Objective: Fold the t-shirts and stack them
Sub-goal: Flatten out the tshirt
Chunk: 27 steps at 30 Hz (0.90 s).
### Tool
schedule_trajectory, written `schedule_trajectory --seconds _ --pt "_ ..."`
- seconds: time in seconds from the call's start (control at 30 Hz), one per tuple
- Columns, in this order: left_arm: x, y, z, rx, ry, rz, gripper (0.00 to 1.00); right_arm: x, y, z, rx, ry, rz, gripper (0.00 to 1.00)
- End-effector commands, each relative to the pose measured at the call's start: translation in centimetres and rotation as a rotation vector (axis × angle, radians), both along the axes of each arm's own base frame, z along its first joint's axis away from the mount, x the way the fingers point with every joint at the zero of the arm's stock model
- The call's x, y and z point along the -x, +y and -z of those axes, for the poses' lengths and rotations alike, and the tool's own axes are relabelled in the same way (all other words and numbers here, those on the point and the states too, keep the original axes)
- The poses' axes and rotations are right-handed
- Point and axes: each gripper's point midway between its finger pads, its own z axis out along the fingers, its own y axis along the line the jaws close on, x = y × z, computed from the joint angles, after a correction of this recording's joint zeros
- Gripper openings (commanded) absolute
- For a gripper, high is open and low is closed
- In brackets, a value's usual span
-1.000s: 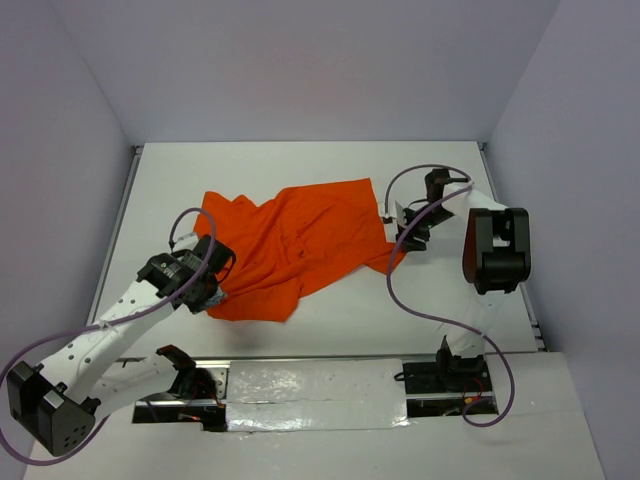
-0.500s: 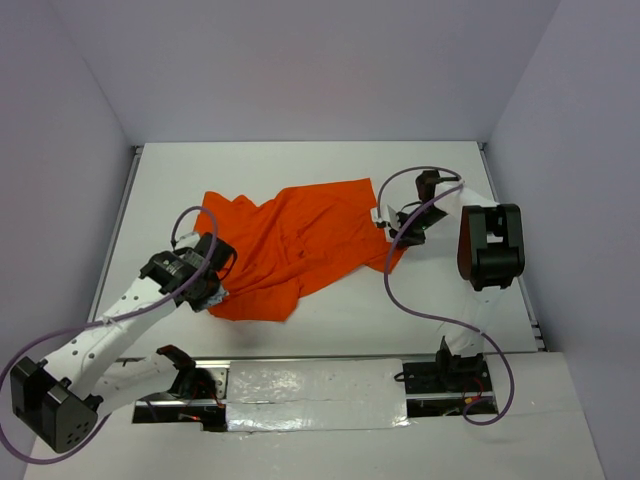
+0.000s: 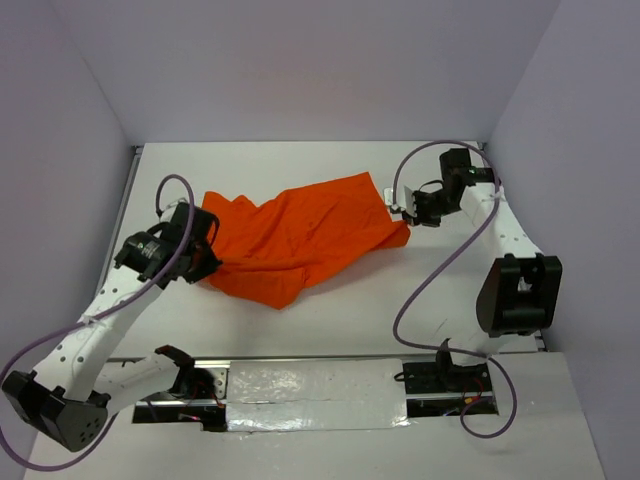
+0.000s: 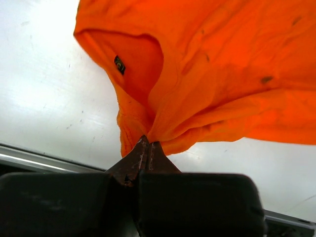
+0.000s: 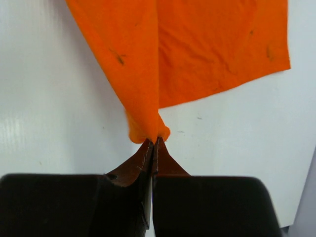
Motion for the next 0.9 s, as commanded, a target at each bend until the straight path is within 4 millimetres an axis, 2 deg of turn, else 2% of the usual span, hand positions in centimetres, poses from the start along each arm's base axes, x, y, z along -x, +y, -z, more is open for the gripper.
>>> schedule_trajectory --seconds 0.0,0.07,0.13,0.17,0.23,0.27,0.3,0.33,0.37,0.4,0.43,0.47,0.5,0.53,0.57,0.6,0.67,0.73,0.8,0.87 --pt "-1.5 0.5 -3.0 0.002 -0.065 0.027 0.00 1.7 0.7 -3.0 -0.045 -0.023 -0.030 0.00" --pt "-2.1 0.8 -4.4 -0.003 -0.093 0.036 0.00 2.0 -0.2 -4.6 -0.067 -0.043 0.002 0.00" --pt "-2.7 1.5 -5.5 -0.006 -0.110 0.022 0.00 1.8 -0.4 -7.0 -0.101 -0.082 0.017 0.00" --pt "-3.3 2.0 -7.1 -0.008 -0.146 0.016 0.00 1.5 -0.6 -8.7 -0.112 -0.118 0.025 0.00" --pt "-4.2 2.2 -8.3 -0.005 -0.171 0.019 0.00 1.2 -1.2 -10.8 -0.130 -0.174 0.044 0.00" --pt "-4.9 2.7 -9.9 -0.002 -0.212 0.012 0.00 0.9 -1.4 -12.3 -0.132 -0.217 0.053 0.00" --pt "-5.5 2.5 -10.3 0.011 -0.212 0.023 0.00 0.8 -1.9 -13.4 -0.131 -0.250 0.063 0.00" --pt "-6.1 2.6 -11.7 0.019 -0.245 0.030 0.00 0.6 -2.1 -14.2 -0.130 -0.277 0.069 0.00" --pt "-6.6 3.1 -12.1 0.027 -0.253 0.015 0.00 0.4 -2.3 -15.6 -0.129 -0.319 0.073 0.00" --pt "-7.5 2.7 -12.3 0.055 -0.250 0.034 0.00 0.4 -2.8 -16.7 -0.129 -0.354 0.086 0.00" --pt "-8.1 2.9 -13.6 0.065 -0.284 0.041 0.00 0.0 -3.0 -17.7 -0.131 -0.391 0.096 0.00" --pt "-9.0 3.5 -13.7 0.070 -0.280 0.025 0.00 -0.3 -3.4 -19.0 -0.128 -0.434 0.105 0.00" --pt "-9.5 3.5 -15.2 0.086 -0.316 0.037 0.00 -0.7 -4.0 -20.4 -0.125 -0.491 0.122 0.00" --pt "-10.0 3.8 -15.8 0.079 -0.331 0.027 0.00 -0.9 -4.3 -21.8 -0.128 -0.529 0.133 0.00" --pt "-10.8 3.9 -15.8 0.075 -0.325 0.024 0.00 -0.9 -4.5 -22.7 -0.128 -0.558 0.139 0.00" --pt "-11.3 3.6 -17.2 0.089 -0.360 0.025 0.00 -1.1 -5.1 -23.7 -0.122 -0.593 0.153 0.00" --pt "-12.4 3.3 -18.6 0.136 -0.401 0.023 0.00 -1.3 -5.6 -26.4 -0.126 -0.684 0.164 0.00" --pt "-13.2 4.0 -19.8 0.165 -0.446 -0.001 0.00 -1.4 -6.4 -28.0 -0.146 -0.731 0.207 0.00" --pt "-13.9 4.5 -21.7 0.200 -0.501 -0.018 0.00 -1.6 -6.9 -31.1 -0.176 -0.841 0.247 0.00" --pt "-14.9 4.5 -23.0 0.236 -0.541 -0.003 0.00 -1.8 -7.4 -32.9 -0.190 -0.909 0.266 0.00"
